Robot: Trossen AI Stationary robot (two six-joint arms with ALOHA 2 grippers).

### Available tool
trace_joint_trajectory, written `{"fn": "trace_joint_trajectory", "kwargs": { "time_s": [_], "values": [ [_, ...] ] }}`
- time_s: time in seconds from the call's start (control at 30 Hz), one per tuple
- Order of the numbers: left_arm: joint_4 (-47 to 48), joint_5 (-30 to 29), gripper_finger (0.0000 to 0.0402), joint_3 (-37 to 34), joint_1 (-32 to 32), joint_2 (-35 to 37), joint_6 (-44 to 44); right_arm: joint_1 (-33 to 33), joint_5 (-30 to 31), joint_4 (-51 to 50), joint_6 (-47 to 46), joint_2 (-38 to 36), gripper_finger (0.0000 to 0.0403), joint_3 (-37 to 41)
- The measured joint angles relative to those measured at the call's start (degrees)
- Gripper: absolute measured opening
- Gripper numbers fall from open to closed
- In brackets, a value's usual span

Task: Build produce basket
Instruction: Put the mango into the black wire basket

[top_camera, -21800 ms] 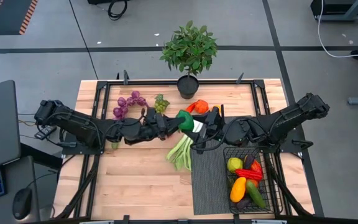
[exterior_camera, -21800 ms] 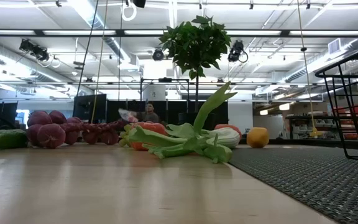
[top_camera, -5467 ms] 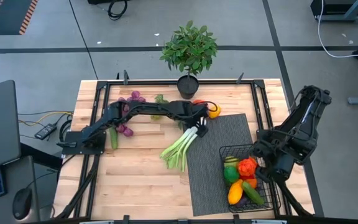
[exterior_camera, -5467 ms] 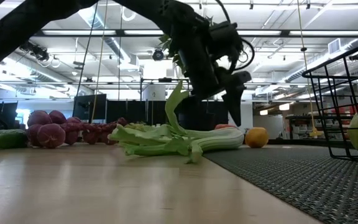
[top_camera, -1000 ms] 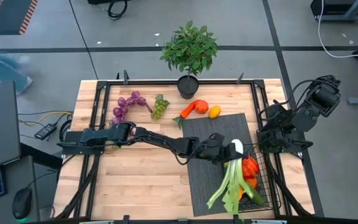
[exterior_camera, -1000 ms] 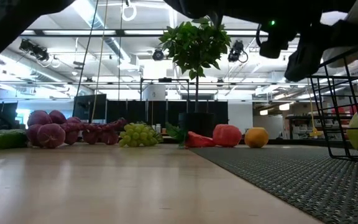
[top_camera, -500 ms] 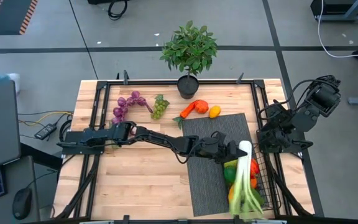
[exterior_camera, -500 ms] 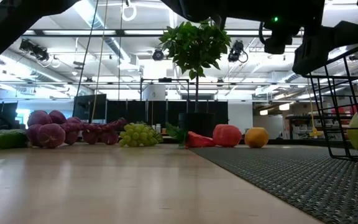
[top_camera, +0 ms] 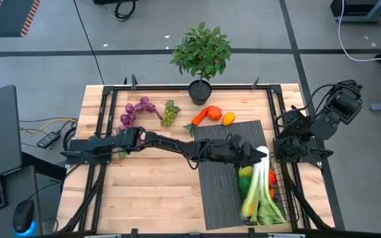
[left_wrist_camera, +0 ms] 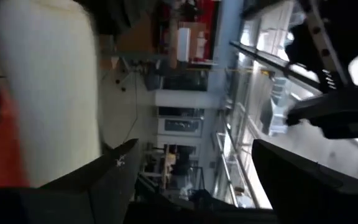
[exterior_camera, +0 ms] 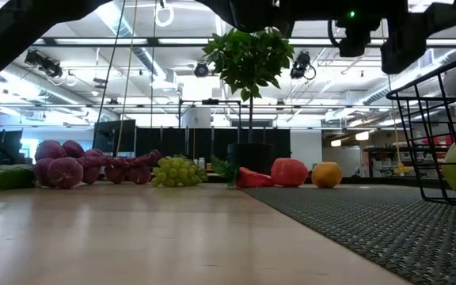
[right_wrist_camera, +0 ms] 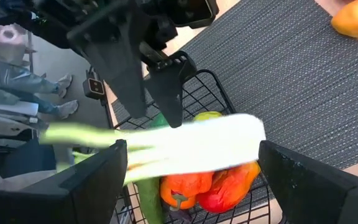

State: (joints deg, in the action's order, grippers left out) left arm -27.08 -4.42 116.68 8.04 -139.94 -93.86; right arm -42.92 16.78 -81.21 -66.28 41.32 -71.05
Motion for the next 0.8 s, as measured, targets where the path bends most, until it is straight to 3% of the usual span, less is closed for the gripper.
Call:
{"fn": "trace_joint_trajectory", "kwargs": {
  "time_s": [0.43, 0.8],
  "values": [
    [-4.8, 6.4, 0.0318, 0.0, 0.0, 0.0, 0.3, 0.0, 0.0, -2.3, 0.0, 0.0, 0.0365, 0.0],
    [-15.8, 6.8, 0.0297, 0.0, -0.3, 0.1, 1.5, 0.0, 0.1, -2.4, -0.4, 0.0, 0.0365, 0.0]
  ]
}}
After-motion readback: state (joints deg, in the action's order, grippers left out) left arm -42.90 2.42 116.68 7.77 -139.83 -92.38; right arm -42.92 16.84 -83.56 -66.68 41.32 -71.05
